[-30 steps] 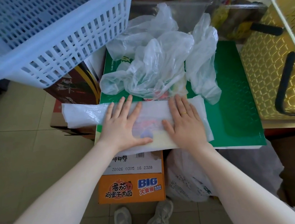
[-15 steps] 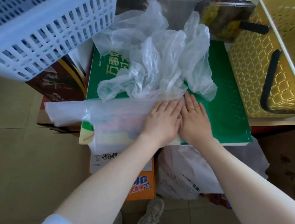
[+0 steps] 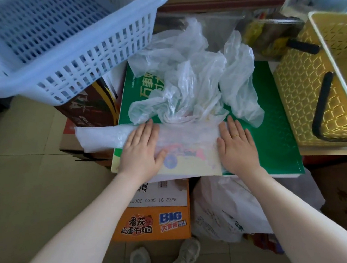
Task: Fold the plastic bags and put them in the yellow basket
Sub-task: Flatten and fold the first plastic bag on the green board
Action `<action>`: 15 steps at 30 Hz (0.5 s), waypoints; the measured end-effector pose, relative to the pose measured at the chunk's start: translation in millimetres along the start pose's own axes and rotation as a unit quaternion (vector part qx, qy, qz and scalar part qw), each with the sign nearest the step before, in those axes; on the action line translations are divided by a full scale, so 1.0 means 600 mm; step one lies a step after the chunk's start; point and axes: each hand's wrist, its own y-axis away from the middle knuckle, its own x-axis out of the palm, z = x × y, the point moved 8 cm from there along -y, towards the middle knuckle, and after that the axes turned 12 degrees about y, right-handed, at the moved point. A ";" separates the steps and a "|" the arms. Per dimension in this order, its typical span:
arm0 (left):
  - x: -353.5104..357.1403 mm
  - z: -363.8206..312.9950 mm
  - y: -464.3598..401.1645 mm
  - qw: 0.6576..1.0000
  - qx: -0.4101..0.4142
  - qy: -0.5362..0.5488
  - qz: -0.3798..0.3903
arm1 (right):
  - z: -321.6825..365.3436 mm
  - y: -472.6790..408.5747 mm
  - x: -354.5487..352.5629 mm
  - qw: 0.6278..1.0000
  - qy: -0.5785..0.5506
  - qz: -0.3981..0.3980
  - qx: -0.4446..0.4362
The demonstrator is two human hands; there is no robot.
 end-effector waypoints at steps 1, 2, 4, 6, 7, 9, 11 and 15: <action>-0.004 0.011 0.002 1.000 -0.012 -0.006 0.000 | 0.001 0.001 -0.004 1.000 0.000 0.001 0.003; -0.004 0.021 0.003 1.000 -0.026 -0.009 0.004 | 0.001 0.001 -0.010 1.000 -0.002 -0.003 0.004; -0.005 0.027 0.004 0.999 -0.037 -0.006 0.011 | 0.002 -0.004 -0.027 1.000 -0.002 -0.019 0.002; -0.004 0.026 0.003 0.999 -0.029 -0.003 0.020 | -0.001 -0.009 -0.045 1.000 -0.002 -0.019 0.011; -0.003 0.024 0.003 0.999 -0.020 -0.005 0.027 | -0.005 -0.012 -0.051 1.000 -0.013 0.007 0.026; 0.002 0.019 0.009 0.999 0.001 -0.006 0.038 | -0.013 -0.019 -0.053 0.995 -0.052 0.073 0.051; 0.004 0.008 0.024 0.999 0.019 0.013 0.039 | -0.019 -0.019 -0.052 0.986 -0.102 0.118 0.055; -0.003 -0.048 0.047 0.995 0.084 0.054 0.014 | -0.050 0.008 -0.064 0.961 -0.242 0.108 0.073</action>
